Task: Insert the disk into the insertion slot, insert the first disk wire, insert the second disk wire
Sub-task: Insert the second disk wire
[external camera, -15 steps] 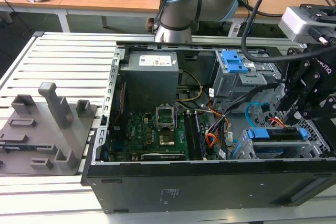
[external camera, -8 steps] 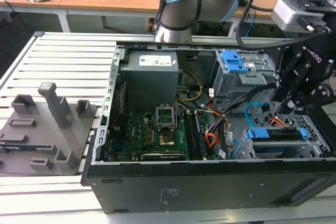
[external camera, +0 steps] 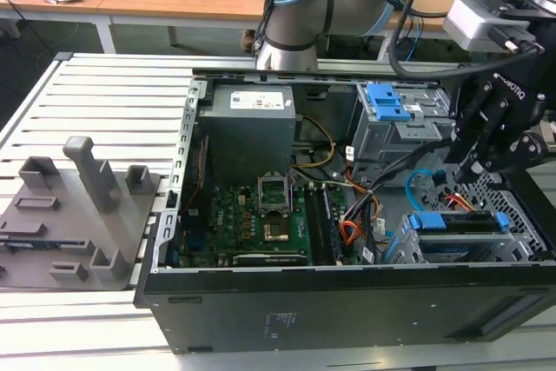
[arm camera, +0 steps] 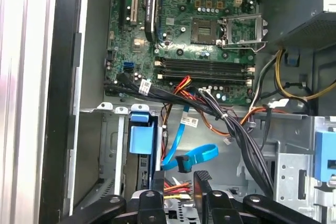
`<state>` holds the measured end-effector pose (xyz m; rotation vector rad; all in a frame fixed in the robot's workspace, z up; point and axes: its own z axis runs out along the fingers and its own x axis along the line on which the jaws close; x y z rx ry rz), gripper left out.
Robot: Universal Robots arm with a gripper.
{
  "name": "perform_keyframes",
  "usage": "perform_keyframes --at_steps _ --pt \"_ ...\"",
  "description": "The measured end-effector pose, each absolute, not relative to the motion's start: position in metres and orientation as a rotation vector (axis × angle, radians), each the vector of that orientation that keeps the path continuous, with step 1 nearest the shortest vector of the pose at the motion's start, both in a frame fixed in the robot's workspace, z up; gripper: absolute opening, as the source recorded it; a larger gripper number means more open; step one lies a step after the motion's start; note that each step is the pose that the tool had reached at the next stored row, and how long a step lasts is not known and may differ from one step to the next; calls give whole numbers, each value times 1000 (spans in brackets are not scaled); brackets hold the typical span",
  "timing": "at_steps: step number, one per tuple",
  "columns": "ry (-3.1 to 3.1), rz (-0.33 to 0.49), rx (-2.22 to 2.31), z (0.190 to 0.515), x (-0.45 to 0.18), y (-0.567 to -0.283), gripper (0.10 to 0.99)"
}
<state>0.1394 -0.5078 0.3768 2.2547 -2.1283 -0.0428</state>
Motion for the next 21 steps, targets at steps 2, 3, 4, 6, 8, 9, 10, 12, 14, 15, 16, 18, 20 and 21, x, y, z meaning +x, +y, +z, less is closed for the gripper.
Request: perform_keyframes --at_steps 2,3,4,6,8,9,10,12,14,15,16,18,20,21 --pt "-2110 -42 2272 375 137 -507 361" --pt "-2107 -42 2274 375 135 -507 361" --pt "-2103 -42 2278 374 133 -507 361" --pt "-2093 -42 2288 371 127 -507 361" --pt "-2084 -42 2296 368 125 -507 361" --pt "-2077 -42 2302 365 124 -507 361" --pt "-2070 -41 2307 362 124 -507 361" --pt "-2066 -40 2310 361 124 -507 361" --pt "-2066 -40 2310 361 124 -507 349" --pt "-2066 -40 2310 361 124 -507 282" --pt "-2066 -40 2310 361 124 -507 282" --pt "-2065 -39 2310 361 124 -507 165" --pt "-2065 -39 2310 361 124 -507 165" --pt "-2065 -39 2310 361 124 -507 165"
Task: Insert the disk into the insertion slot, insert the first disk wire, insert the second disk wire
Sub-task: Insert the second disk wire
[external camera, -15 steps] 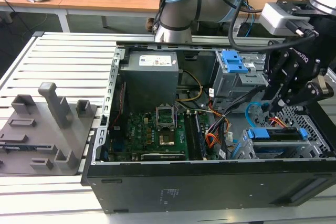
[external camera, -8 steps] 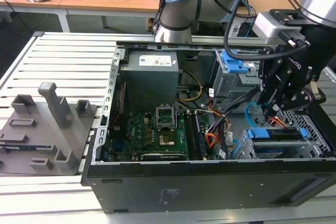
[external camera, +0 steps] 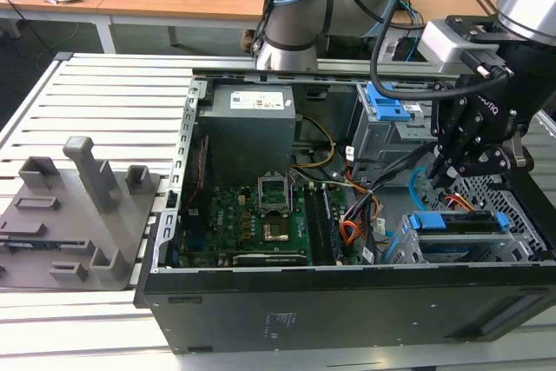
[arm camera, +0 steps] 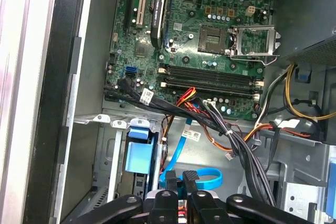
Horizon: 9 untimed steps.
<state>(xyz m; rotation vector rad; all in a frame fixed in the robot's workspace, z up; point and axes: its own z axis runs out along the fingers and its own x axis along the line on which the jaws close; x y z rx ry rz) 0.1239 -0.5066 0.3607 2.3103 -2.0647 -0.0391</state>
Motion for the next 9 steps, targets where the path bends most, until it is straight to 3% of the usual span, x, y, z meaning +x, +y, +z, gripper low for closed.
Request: perform_keyframes --at_steps 9 --pt "-2064 -39 2310 361 124 -523 165"
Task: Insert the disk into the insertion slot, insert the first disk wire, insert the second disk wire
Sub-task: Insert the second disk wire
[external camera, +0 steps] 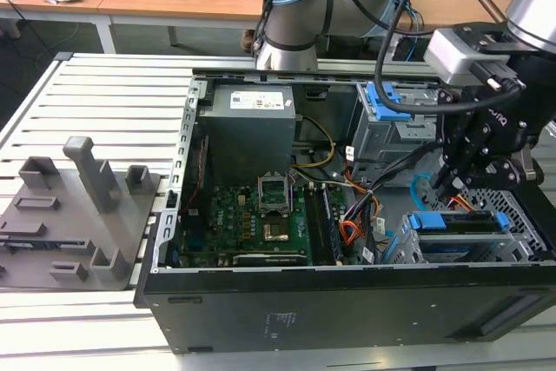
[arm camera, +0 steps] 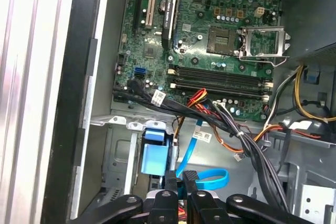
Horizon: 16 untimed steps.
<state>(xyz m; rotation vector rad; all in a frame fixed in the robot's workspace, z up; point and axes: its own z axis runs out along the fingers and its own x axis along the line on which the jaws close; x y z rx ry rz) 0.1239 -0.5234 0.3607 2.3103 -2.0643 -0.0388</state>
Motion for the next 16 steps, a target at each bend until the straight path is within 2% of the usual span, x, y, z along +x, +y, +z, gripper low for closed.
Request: perform_keyframes --at_steps 16 --pt "-2064 -39 2310 343 129 -529 165"
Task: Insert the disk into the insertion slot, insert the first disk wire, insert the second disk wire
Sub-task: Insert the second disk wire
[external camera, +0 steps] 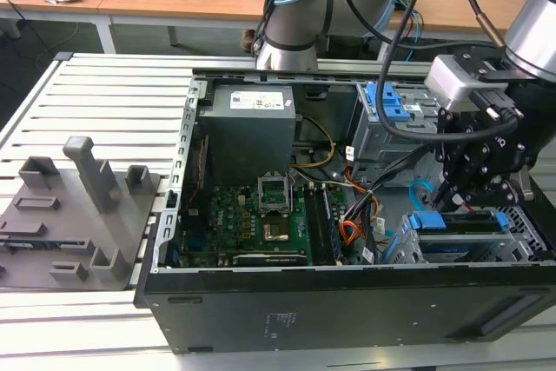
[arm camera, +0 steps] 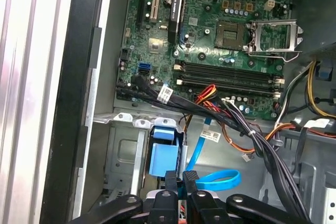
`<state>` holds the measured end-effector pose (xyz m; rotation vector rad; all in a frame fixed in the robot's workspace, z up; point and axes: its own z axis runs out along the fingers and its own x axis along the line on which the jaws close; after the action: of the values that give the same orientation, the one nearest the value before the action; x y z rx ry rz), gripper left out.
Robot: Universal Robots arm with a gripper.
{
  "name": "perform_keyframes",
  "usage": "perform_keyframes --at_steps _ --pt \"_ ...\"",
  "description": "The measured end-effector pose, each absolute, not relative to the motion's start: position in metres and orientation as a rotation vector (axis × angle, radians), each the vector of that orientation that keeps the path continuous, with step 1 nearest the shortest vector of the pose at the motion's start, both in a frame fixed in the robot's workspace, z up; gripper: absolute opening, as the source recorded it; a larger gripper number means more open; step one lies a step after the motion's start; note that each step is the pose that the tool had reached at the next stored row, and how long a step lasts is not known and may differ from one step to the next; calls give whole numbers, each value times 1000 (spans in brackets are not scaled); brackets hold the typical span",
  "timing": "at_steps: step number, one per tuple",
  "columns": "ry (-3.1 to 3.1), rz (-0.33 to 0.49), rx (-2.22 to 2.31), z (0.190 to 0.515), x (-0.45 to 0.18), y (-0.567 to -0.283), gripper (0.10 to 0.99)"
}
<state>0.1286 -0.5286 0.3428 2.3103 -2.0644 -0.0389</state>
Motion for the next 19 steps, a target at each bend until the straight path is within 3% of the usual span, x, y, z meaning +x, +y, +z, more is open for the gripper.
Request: perform_keyframes --at_steps 19 --pt "-2064 -38 2310 346 137 -532 165"
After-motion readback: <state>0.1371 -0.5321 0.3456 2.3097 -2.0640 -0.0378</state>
